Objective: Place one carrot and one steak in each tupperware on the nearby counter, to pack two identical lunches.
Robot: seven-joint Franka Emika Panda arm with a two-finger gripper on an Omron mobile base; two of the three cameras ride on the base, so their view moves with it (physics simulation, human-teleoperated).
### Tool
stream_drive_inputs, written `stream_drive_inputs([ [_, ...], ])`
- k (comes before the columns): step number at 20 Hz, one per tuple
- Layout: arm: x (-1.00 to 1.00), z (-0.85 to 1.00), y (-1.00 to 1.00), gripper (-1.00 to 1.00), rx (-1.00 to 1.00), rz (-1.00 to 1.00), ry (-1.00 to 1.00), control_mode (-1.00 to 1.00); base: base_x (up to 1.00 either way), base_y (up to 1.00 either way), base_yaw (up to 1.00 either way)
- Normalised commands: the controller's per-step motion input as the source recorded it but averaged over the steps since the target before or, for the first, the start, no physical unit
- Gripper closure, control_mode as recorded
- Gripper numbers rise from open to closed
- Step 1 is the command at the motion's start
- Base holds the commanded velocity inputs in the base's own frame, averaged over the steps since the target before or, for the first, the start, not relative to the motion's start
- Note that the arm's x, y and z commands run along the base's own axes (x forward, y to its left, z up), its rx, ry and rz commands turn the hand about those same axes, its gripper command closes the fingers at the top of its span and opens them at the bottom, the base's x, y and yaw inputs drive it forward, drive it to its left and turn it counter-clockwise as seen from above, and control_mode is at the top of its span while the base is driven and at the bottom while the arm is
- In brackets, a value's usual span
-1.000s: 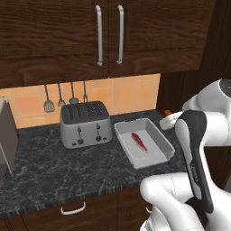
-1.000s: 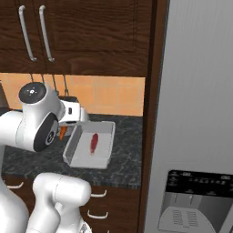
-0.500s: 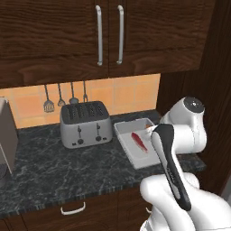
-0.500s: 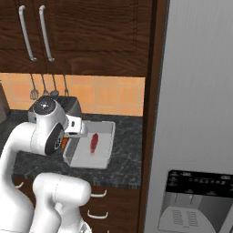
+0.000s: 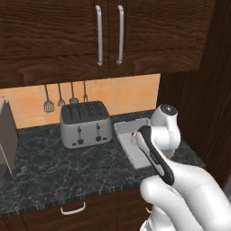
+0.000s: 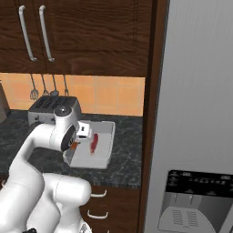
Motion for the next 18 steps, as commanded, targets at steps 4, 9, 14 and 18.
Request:
stream_drive_inputs([
  [4, 0.40, -0.47, 0.10, 1.00, 0.00, -0.01, 0.13, -1.00, 0.00, 0.00, 0.00],
  [9, 0.45, -0.58, 0.05, 1.00, 0.00, -0.01, 0.14, -1.00, 0.00, 0.00, 0.00],
  [14, 0.31, -0.45, 0.00, 1.00, 0.00, 0.00, 0.06, -1.00, 0.00, 0.00, 0.00],
  [18, 0.21, -0.41, 0.00, 1.00, 0.00, 0.00, 0.01, -1.00, 0.00, 0.00, 0.00],
])
